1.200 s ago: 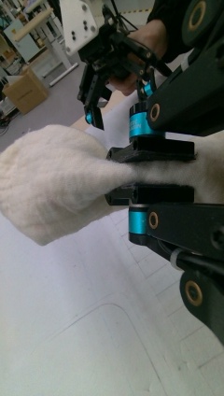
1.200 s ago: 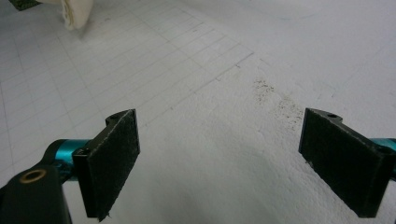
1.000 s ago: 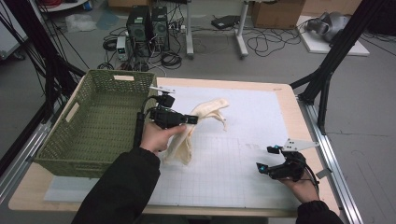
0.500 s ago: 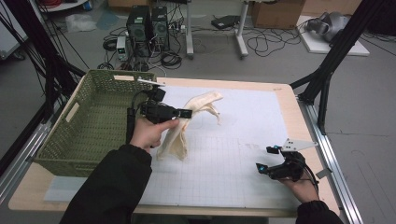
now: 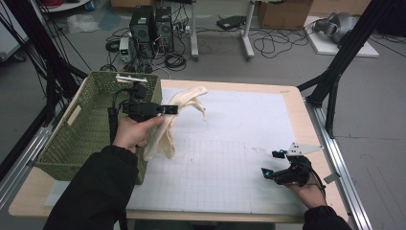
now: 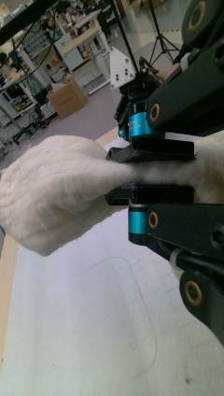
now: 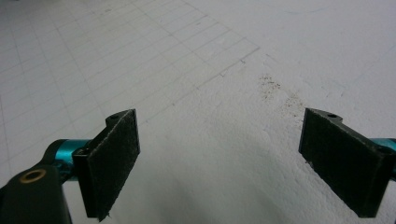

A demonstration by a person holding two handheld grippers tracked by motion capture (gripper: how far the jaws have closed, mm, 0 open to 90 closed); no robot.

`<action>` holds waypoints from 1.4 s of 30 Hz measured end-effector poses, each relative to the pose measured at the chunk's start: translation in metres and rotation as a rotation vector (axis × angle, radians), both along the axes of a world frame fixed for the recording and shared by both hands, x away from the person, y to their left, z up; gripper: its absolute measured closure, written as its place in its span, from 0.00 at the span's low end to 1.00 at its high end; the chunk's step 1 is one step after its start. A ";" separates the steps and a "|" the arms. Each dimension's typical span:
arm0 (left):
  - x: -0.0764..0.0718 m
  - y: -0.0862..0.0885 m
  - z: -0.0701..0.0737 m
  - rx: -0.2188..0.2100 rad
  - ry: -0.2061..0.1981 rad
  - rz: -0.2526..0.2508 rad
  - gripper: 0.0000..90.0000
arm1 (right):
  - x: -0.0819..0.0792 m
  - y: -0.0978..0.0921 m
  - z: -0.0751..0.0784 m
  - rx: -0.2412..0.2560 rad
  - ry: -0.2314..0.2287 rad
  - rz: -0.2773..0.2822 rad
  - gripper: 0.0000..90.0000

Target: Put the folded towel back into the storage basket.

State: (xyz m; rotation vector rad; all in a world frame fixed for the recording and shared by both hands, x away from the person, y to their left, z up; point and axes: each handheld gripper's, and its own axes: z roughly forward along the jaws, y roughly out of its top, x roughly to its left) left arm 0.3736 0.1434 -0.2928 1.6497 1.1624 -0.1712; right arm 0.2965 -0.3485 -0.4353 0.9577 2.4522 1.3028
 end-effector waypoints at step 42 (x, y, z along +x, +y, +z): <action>0.003 0.088 -0.018 -0.080 0.049 0.131 0.90 | 0.003 0.003 -0.004 -0.020 0.006 0.013 0.13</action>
